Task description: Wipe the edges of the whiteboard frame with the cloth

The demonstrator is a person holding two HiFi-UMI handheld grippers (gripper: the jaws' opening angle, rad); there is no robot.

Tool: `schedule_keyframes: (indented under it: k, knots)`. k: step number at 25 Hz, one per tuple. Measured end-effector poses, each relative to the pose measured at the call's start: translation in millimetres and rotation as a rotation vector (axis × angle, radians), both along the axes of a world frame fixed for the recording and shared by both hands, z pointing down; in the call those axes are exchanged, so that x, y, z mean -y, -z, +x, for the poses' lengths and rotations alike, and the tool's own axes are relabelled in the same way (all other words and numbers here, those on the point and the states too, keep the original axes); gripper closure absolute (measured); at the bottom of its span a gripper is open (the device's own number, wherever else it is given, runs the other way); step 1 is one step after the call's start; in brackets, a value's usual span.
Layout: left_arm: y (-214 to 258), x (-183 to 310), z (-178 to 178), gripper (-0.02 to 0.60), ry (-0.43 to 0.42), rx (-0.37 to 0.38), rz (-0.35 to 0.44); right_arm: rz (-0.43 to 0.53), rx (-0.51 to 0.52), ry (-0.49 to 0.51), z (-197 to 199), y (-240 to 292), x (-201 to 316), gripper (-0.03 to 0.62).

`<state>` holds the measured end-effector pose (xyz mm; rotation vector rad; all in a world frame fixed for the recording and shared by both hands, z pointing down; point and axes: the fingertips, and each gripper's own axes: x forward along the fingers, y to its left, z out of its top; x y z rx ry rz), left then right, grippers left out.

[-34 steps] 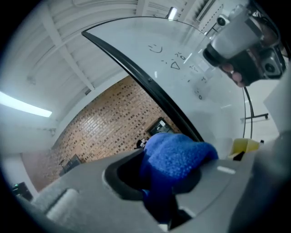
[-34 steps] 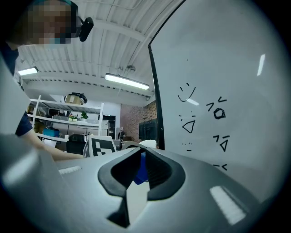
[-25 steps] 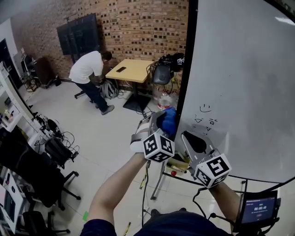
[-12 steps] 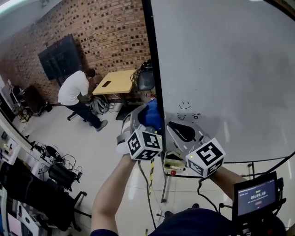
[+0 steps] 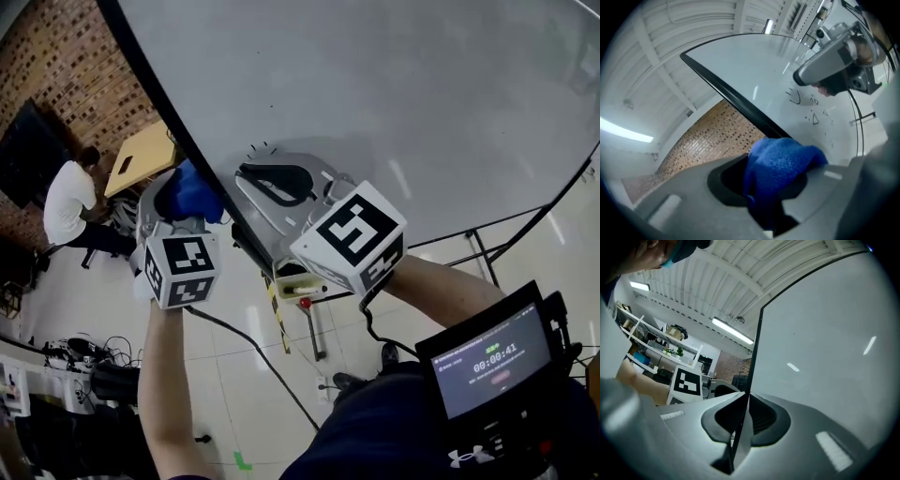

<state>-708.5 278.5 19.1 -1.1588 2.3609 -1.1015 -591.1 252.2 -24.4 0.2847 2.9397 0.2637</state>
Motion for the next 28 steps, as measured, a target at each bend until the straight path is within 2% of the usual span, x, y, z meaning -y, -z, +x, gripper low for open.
schedule_keyframes:
  k: [4, 8, 12, 16, 20, 25, 28]
  knots:
    - [14.4, -6.7, -9.1, 0.478, 0.027, 0.036, -0.002, 0.035, 0.031, 0.014, -3.2, 15.8, -4.8, 0.565]
    - [35.2, -17.8, -17.1, 0.479, 0.071, 0.058, 0.044, 0.053, 0.071, 0.062, -5.5, 24.9, -13.8, 0.566]
    - [41.9, -14.6, -3.7, 0.479, 0.065, 0.067, 0.031, 0.036, 0.101, 0.081, 12.2, 32.0, -18.8, 0.565]
    - [77.8, -8.8, -5.8, 0.478, 0.079, 0.098, 0.073, 0.087, 0.160, 0.104, 13.7, 57.3, -17.6, 0.566]
    - [108.8, -1.9, 0.0, 0.479, 0.078, 0.123, 0.082, 0.120, 0.168, 0.099, 16.7, 76.1, -14.2, 0.566]
    - [138.1, -8.4, -6.8, 0.479, 0.059, 0.112, 0.141, 0.155, 0.191, 0.102, 12.7, 92.6, -24.1, 0.566]
    - [147.5, -11.1, -14.7, 0.479, 0.065, 0.131, 0.147, 0.153, 0.202, 0.108, 6.1, 98.4, -24.5, 0.566]
